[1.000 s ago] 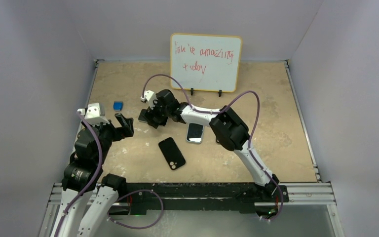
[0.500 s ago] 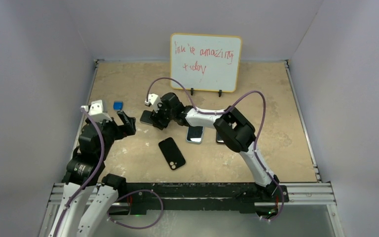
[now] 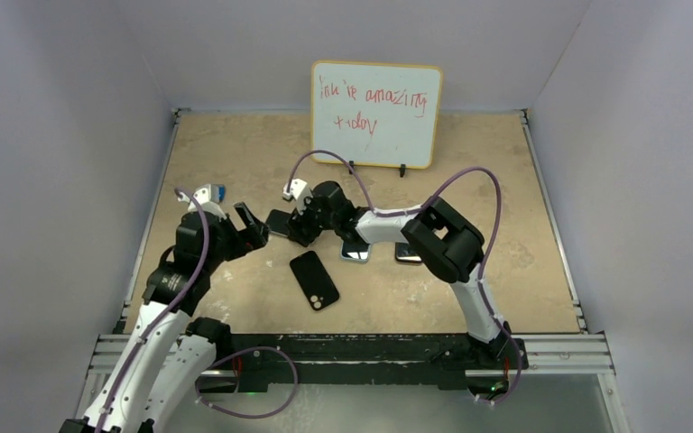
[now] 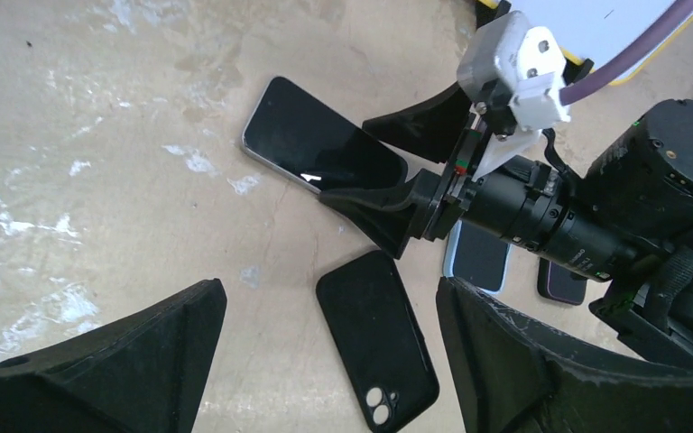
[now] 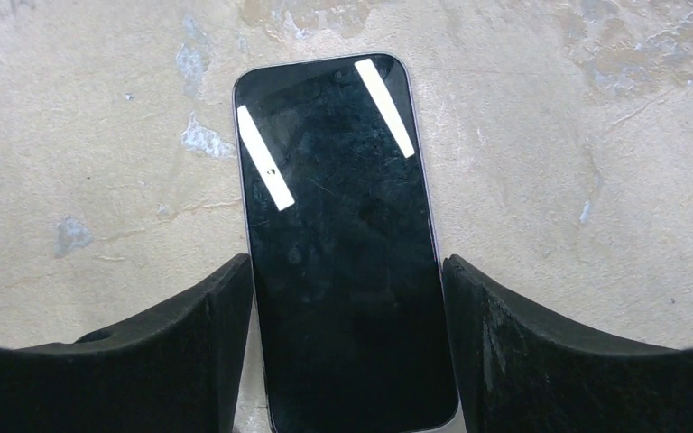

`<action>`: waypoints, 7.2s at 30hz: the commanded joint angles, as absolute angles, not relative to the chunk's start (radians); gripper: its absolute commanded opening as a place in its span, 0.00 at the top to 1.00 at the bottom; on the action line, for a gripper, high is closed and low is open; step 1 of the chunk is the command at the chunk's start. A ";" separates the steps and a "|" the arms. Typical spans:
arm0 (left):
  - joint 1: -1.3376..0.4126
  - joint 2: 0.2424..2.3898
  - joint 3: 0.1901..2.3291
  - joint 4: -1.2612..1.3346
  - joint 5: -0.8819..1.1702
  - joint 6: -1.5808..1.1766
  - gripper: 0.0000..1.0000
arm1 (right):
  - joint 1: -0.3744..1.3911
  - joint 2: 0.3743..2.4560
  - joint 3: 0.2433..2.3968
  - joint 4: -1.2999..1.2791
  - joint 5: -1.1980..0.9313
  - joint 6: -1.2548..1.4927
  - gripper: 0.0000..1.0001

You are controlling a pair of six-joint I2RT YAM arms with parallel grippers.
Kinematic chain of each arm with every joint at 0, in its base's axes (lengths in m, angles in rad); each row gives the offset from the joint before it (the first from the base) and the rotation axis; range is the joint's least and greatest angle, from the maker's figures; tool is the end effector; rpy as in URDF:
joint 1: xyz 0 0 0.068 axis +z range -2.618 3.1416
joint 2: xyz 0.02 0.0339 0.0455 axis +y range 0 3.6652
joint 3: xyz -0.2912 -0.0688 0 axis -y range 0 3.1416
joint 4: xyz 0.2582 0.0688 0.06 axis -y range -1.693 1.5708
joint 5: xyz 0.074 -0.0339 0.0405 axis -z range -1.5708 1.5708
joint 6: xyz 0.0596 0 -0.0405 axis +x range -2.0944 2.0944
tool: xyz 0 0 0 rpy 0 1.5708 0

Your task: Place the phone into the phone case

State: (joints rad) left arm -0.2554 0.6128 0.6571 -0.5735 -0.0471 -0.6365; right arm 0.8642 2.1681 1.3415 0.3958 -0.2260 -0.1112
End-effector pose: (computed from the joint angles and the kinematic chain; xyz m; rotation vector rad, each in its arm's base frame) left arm 0.1481 -0.0358 0.2849 -0.4331 2.0927 -0.4833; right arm 0.3293 0.4063 0.1498 -1.0954 1.7460 0.7014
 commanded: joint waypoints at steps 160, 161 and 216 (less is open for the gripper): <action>-0.041 1.050 0.381 -0.149 0.527 -0.728 0.52 | 0.529 1.614 1.190 -0.285 -0.836 0.216 1.00; -0.046 1.062 0.376 -0.135 0.528 -0.731 0.53 | 0.539 1.633 1.203 -0.305 -0.829 0.205 1.00; -0.192 1.467 0.456 0.224 0.594 -0.799 0.92 | 0.682 2.090 1.485 -0.436 -0.769 0.019 0.88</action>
State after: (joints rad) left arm -0.1844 1.4540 0.4252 0.1463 0.5831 -0.7830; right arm 0.6552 2.0590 1.4597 -0.4084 -0.8536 0.0925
